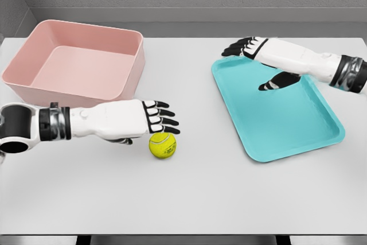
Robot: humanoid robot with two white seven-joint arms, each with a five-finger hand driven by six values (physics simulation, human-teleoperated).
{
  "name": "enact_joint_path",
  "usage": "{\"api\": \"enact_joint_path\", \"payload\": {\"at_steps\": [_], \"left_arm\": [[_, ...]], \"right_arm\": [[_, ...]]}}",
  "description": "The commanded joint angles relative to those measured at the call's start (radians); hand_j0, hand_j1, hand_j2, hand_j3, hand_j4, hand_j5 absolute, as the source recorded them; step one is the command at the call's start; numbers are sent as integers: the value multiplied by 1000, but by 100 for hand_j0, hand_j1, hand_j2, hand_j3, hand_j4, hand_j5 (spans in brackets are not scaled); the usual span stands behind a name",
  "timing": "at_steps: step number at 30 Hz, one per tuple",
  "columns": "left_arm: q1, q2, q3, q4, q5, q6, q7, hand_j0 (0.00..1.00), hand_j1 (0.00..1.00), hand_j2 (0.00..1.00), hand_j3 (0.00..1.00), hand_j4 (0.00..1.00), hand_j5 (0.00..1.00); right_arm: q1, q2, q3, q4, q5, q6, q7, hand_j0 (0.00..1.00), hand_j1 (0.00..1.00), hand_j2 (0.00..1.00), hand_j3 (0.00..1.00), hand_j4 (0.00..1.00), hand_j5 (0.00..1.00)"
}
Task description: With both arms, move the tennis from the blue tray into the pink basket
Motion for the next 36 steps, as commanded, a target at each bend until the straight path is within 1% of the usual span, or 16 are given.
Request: {"api": "enact_joint_path", "payload": {"at_steps": [1, 4, 6, 8, 9, 12, 15, 17, 18, 19, 22, 24, 29, 32, 34, 36], "left_arm": [[-8, -38, -22, 1, -6, 1, -45, 100, 100, 100, 100, 100, 100], [-87, -13, -22, 0, 7, 1, -48, 100, 100, 100, 100, 100, 100], [-117, 5, -22, 0, 41, 1, -48, 100, 100, 100, 100, 100, 100], [-117, 5, -37, 0, 103, 1, -33, 100, 100, 100, 100, 100, 100], [-117, 4, -62, 0, 158, 1, -29, 100, 100, 100, 100, 100, 100], [-114, 27, -116, 0, 219, 1, -25, 100, 100, 100, 100, 100, 100], [-117, 18, -191, 1, 218, 1, -22, 100, 100, 100, 100, 100, 100], [-123, 7, -192, 1, 204, 1, -36, 100, 100, 100, 100, 100, 100], [-140, -2, -192, 0, 176, 1, -40, 100, 100, 100, 100, 100, 100], [-149, -33, -192, 1, 169, 1, -45, 100, 100, 100, 100, 100, 100], [-183, -36, -194, 0, 170, 1, -48, 100, 100, 100, 100, 100, 100], [-192, -38, -194, 0, 170, 1, -108, 100, 100, 100, 100, 100, 100], [-198, 10, -194, 1, 175, 1, -121, 100, 100, 100, 100, 100, 100], [-202, 10, -194, 1, 178, 1, -123, 100, 100, 100, 100, 100, 100], [-201, 10, -195, 1, 181, 1, -167, 100, 100, 100, 100, 100, 100], [-202, -2, -194, 1, 182, 1, -180, 100, 100, 100, 100, 100, 100]], "right_arm": [[0, -37, -8, 9, -7, 0, -62, 100, 100, 100, 100, 100, 100], [0, -46, -19, 11, -7, 2, -54, 100, 100, 100, 100, 100, 100], [2, -52, -18, 12, -7, 0, -54, 100, 100, 100, 100, 100, 100], [14, -52, -14, 12, -7, 0, -54, 100, 100, 100, 100, 100, 100], [23, -52, -14, 12, -7, 0, -54, 100, 100, 100, 100, 100, 100], [31, -52, -13, 9, -7, 0, -59, 100, 100, 100, 100, 100, 100], [32, -55, -14, 12, -7, 0, -59, 100, 100, 100, 100, 100, 100], [34, -68, -15, 12, -7, 0, -59, 100, 100, 100, 100, 100, 100], [38, -68, -14, 12, -7, 0, -59, 100, 100, 100, 100, 100, 100], [38, -68, -14, 12, -7, 0, -59, 100, 100, 100, 100, 100, 100], [40, -68, -13, 14, -7, 0, -59, 100, 100, 100, 100, 100, 100], [40, -69, -13, 15, -7, 0, -57, 100, 100, 100, 100, 100, 100], [40, -69, -16, 18, -7, 0, -56, 100, 100, 100, 100, 100, 100], [41, -83, -18, 21, -7, 0, -57, 100, 100, 100, 100, 100, 100], [41, -84, -18, 21, -7, 2, -57, 100, 100, 100, 100, 100, 100], [41, -84, -18, 21, -7, 0, -57, 100, 100, 100, 100, 100, 100]]}}
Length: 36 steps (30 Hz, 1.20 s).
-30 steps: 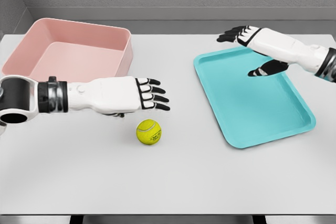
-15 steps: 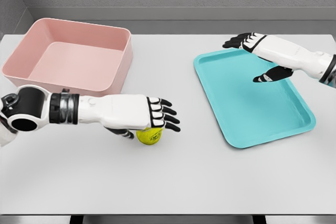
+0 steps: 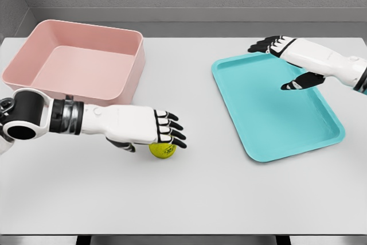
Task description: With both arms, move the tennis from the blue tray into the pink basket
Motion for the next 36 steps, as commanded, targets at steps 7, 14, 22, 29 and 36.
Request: {"api": "enact_joint_path", "payload": {"at_steps": [7, 14, 22, 29, 36], "left_arm": [[-8, -64, 4, 3, -5, 2, -21, 100, 100, 100, 100, 100, 100], [-2, -47, 3, 17, 1, 2, -21, 100, 100, 100, 100, 100, 100], [-2, -70, 6, 72, 67, 2, -12, 100, 100, 100, 100, 100, 100], [17, -110, 1, 172, 49, 2, -13, 100, 100, 100, 100, 100, 100], [23, -112, 3, 161, 35, 2, -15, 100, 100, 100, 100, 100, 100]], "right_arm": [[0, -4, -1, 0, -7, 2, -1, 100, 100, 100, 100, 100, 100], [0, -4, -1, 0, -7, 0, -1, 100, 100, 100, 100, 100, 100], [-2, -4, -1, 0, -7, 0, -1, 100, 100, 100, 100, 100, 100], [-2, -4, -1, 0, -7, 0, -1, 100, 100, 100, 100, 100, 100], [-2, -4, -1, 0, -7, 0, -1, 100, 100, 100, 100, 100, 100]]}}
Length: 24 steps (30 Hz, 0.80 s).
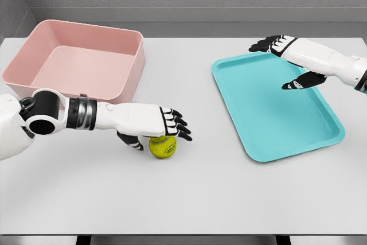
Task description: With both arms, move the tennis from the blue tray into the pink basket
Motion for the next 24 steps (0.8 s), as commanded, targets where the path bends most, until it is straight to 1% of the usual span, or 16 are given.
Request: {"api": "enact_joint_path", "payload": {"at_steps": [1, 4, 6, 17, 21, 24], "left_arm": [[0, 0, 1, -4, 4, 2, 1, 100, 100, 100, 100, 100, 100], [2, 0, 1, -4, -2, 2, 1, 100, 100, 100, 100, 100, 100], [14, 0, 2, -3, -33, 2, 2, 100, 100, 100, 100, 100, 100], [34, -3, 5, 10, -34, 2, 5, 100, 100, 100, 100, 100, 100], [34, -3, 4, 42, -34, 2, 5, 100, 100, 100, 100, 100, 100], [34, -5, 4, 46, -34, 2, 16, 100, 100, 100, 100, 100, 100]], "right_arm": [[0, -1, -1, 0, -7, 3, -1, 100, 100, 100, 100, 100, 100], [0, -1, -1, 0, -7, 1, -1, 100, 100, 100, 100, 100, 100], [0, -1, -1, 0, -7, 1, -1, 100, 100, 100, 100, 100, 100], [0, -1, -1, 0, -7, 1, -1, 100, 100, 100, 100, 100, 100], [0, -1, -1, 0, -7, 1, -1, 100, 100, 100, 100, 100, 100], [0, -1, -1, 0, -7, 1, -1, 100, 100, 100, 100, 100, 100]]}}
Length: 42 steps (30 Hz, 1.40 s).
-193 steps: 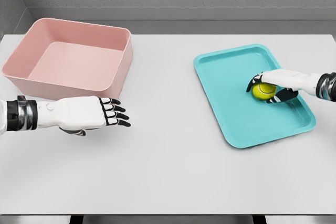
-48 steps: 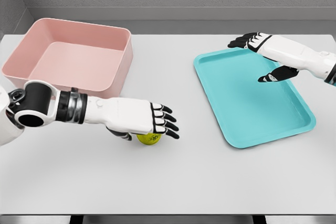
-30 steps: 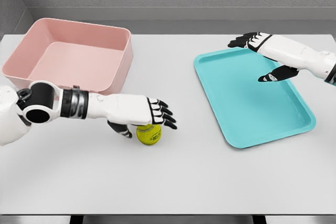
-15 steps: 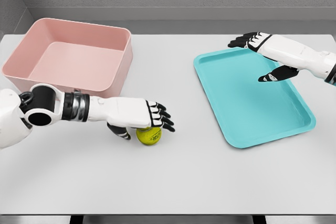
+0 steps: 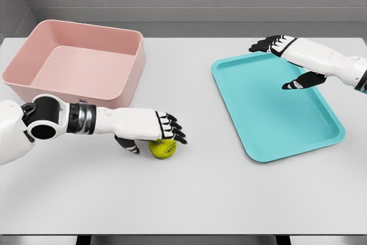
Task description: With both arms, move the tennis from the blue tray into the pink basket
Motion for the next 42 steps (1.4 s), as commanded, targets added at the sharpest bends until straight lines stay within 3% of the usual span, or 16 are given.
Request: {"api": "enact_joint_path", "payload": {"at_steps": [1, 18, 20, 22, 27, 38, 42], "left_arm": [[0, -8, -1, 7, 5, 2, 7, 100, 100, 100, 100, 100, 100], [15, -31, 2, 8, -13, 2, 9, 100, 100, 100, 100, 100, 100], [17, -31, 2, 8, -13, 2, 9, 93, 93, 93, 93, 93, 93], [17, -30, 0, 8, -13, 2, 9, 72, 72, 72, 72, 72, 72], [17, -27, 0, 8, -15, 2, 9, 54, 54, 54, 54, 54, 54], [32, -16, 15, 2, -10, 2, 12, 51, 51, 51, 51, 51, 51], [29, -4, 65, -15, 1, 2, 10, 51, 51, 51, 51, 51, 51]], "right_arm": [[0, -1, -1, 0, -7, 1, -2, 100, 100, 100, 100, 100, 100], [2, -4, -1, 0, -7, 1, -3, 100, 100, 100, 100, 100, 100], [2, -6, -1, 0, -7, 1, -3, 100, 100, 100, 100, 100, 100], [2, -6, -1, 0, -7, 1, -3, 100, 100, 100, 100, 100, 100], [2, -4, -1, 0, -7, 1, -2, 100, 100, 100, 100, 100, 100], [2, -4, -1, -2, -7, 1, -3, 100, 100, 100, 100, 100, 100], [2, -6, -1, -2, -7, 1, -3, 100, 100, 100, 100, 100, 100]]}}
